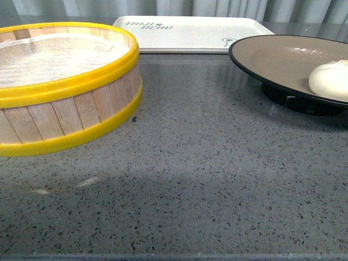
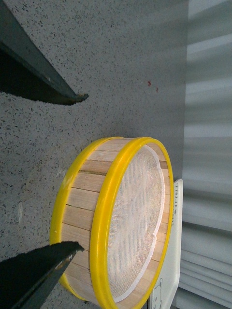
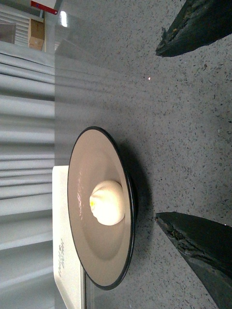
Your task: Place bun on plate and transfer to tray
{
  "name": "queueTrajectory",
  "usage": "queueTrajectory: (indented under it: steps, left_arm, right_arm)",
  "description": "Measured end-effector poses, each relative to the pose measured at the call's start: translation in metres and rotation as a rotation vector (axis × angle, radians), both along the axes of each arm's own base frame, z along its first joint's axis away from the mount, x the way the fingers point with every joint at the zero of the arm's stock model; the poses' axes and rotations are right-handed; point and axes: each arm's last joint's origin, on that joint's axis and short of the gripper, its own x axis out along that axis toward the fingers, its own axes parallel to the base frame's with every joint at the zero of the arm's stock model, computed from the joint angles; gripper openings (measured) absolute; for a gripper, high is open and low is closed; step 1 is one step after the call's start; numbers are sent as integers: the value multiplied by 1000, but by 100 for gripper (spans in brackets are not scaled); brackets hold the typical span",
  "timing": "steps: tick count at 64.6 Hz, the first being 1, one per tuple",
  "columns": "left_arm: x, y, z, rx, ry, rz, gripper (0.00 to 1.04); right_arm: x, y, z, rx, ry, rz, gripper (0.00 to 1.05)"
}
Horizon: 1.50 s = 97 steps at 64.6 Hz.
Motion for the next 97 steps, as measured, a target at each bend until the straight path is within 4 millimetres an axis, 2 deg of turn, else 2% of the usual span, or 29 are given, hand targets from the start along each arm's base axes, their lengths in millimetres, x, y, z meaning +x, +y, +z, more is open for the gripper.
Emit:
queueTrajectory:
  steps: [4,15,21,29,41,49,59,74,86,97]
  left_arm:
    - [0,0,0,1,0,0,100]
    - [0,0,0,0,0,0,98]
    - [0,0,0,0,0,1,98]
    - [0,0,0,0,0,0,98]
    - [0,0,0,0,0,0,98]
    - [0,0,0,0,0,0,98]
    - [0,0,0,0,0,0,98]
    - [0,0,0,0,0,0,98]
    - [0,0,0,0,0,0,98]
    - [0,0,0,0,0,0,98]
  right_arm:
    - [0,0,0,0,0,0,96]
    - [0,0,0,-13,-4,-20,96]
    - [5,0,11,-86,-79,-268,96]
    - [17,-9,28,-74,-103,-266,96]
    - [44,-39,63,61,-136,-253,96]
    - [75,-71,73,311,-42,-233,96]
    - [110,-93,72,667,92,-179,96]
    - [135,-103,55,1009,274,-125,96]
    - [147,-100,40,1136,370,-113,96]
    - [159,-92,35,1189,403,-80,96]
